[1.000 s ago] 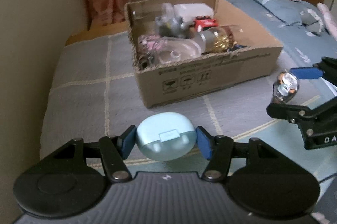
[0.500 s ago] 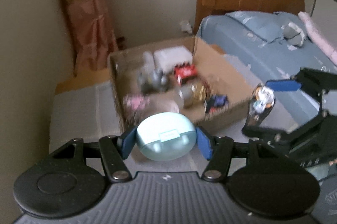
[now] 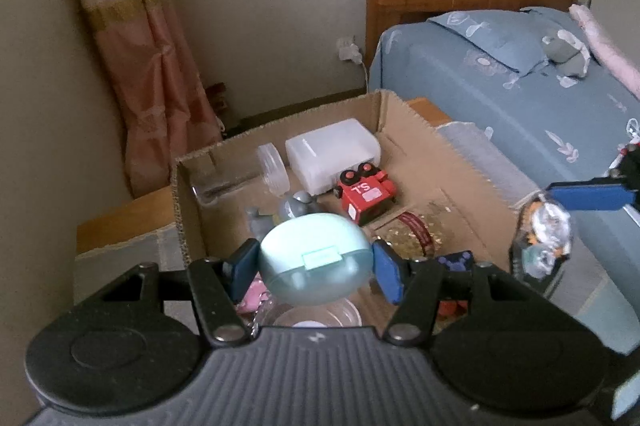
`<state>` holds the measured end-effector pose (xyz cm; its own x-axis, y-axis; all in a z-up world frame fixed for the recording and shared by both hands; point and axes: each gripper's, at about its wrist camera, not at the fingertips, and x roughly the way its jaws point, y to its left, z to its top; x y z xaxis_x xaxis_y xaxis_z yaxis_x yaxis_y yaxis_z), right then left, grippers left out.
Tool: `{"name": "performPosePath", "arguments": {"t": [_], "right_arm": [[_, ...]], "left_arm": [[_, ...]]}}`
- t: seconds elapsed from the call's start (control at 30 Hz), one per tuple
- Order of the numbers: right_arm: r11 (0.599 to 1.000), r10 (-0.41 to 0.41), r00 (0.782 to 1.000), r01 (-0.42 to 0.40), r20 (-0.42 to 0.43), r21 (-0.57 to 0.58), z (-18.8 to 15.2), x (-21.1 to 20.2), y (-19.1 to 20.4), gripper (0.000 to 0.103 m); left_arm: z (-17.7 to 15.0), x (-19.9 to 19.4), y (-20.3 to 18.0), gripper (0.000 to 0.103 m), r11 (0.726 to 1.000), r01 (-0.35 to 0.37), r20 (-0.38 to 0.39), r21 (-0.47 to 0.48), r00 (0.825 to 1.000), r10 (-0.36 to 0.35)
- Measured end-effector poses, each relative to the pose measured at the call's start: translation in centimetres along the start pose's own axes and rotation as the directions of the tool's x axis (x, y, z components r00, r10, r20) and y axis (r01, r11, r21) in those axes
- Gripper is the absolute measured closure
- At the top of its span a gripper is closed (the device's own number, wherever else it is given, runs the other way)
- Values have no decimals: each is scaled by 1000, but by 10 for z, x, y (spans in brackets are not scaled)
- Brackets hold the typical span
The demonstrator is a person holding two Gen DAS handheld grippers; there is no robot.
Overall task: Organize rigid objects
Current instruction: 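Lower the blue case into the box while the right gripper drops the correction tape in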
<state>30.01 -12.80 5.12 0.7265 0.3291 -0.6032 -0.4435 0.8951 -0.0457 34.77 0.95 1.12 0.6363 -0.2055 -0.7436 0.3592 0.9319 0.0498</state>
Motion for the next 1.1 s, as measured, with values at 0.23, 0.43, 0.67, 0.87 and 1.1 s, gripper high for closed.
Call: {"name": "performPosePath", "arguments": {"t": [0.23, 0.43, 0.67, 0.87, 1.1], "right_arm": [[1000, -10, 1000, 10, -10, 4, 4, 8, -2, 10], [1000, -8, 1000, 8, -16, 1, 5, 10, 0, 10], [1000, -11, 1000, 10, -22, -9, 7, 10, 6, 10], [1000, -25, 999, 24, -37, -20, 9, 12, 8, 10], [999, -46, 996, 46, -80, -1, 19, 30, -5, 10]], "left_arm": [[-1, 14, 6, 13, 999, 5, -5, -35, 1000, -5], [0, -7, 13, 4, 999, -10, 66, -49, 998, 13], [-2, -27, 27, 2, 994, -42, 105, -101, 993, 53], [-13, -41, 36, 2, 986, -39, 99, -160, 994, 55], [-34, -65, 27, 2, 992, -76, 122, -103, 989, 89]]}}
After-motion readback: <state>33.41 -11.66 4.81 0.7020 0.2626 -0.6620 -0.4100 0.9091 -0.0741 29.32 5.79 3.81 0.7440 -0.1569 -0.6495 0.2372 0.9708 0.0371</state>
